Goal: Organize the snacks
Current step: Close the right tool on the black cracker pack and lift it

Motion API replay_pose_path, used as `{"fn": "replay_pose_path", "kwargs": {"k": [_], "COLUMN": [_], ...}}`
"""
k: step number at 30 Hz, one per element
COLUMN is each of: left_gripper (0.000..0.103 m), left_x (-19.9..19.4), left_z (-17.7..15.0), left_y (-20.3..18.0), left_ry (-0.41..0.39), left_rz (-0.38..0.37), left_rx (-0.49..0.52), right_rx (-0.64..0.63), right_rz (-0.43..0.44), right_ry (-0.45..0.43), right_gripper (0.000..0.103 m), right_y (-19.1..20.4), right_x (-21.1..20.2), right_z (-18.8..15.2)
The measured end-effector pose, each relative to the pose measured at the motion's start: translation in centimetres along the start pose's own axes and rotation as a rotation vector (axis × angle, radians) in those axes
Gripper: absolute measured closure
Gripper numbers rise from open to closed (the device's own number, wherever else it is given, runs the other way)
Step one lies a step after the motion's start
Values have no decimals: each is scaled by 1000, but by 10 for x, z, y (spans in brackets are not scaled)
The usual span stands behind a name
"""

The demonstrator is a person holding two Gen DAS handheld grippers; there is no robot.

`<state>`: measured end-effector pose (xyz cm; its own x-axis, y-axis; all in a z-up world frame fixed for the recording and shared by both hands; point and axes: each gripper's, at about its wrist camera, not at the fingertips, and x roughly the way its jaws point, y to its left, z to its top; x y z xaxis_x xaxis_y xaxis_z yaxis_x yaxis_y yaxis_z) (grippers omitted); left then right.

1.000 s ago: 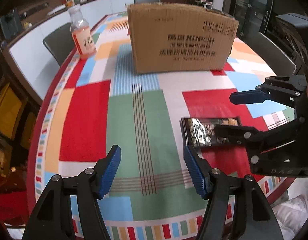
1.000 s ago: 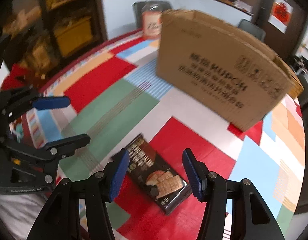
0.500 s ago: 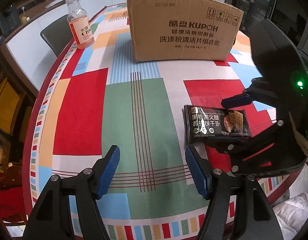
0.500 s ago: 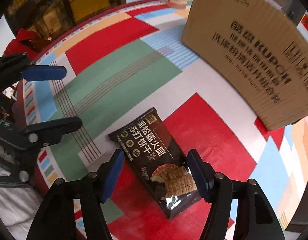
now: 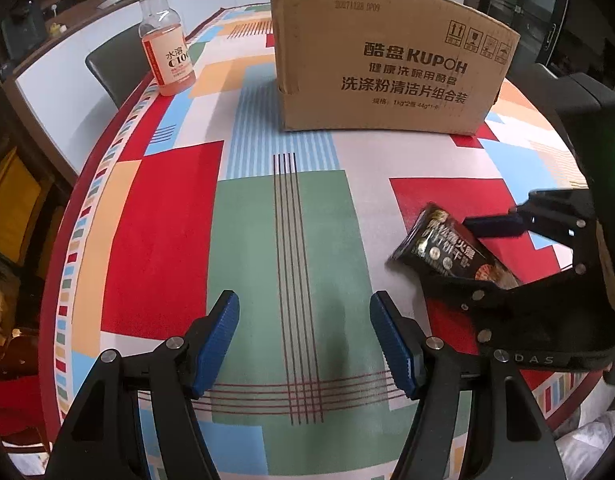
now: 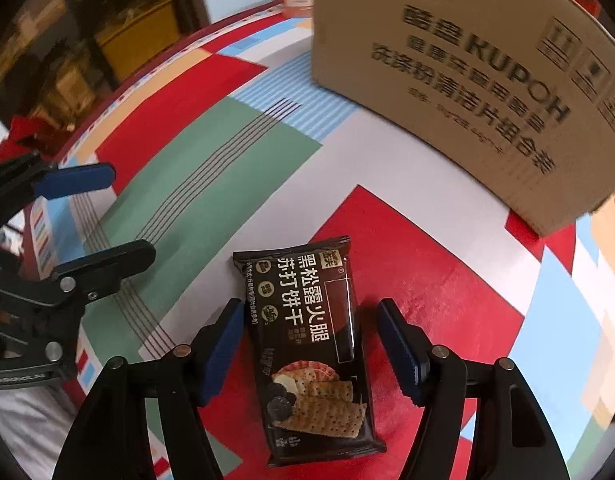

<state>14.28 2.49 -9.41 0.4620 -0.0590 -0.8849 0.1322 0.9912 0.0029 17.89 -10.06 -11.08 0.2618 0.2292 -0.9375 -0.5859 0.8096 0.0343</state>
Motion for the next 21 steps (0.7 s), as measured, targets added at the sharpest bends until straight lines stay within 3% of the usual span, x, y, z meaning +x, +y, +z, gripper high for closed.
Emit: {"fn": "replay_pose_path", "kwargs": {"k": [1,7,21], "left_gripper": [36,36,36], "left_x": [1,-2,-28], "left_z": [1,5,21], "left_y": [0,0,-10], "left_ry": [0,-18,-115], "left_rz": [1,2,-11], "left_rx": [0,-1,34], "right_rx": [9,70,202], "right_rz": [-2,-27,-72], "right_ry": [-4,-30,-176], "right_gripper": [47,52,53], "right_y": [0,-3,-20], "right_x": [0,-4,-49], "right_z": [-1,-8,-17]}}
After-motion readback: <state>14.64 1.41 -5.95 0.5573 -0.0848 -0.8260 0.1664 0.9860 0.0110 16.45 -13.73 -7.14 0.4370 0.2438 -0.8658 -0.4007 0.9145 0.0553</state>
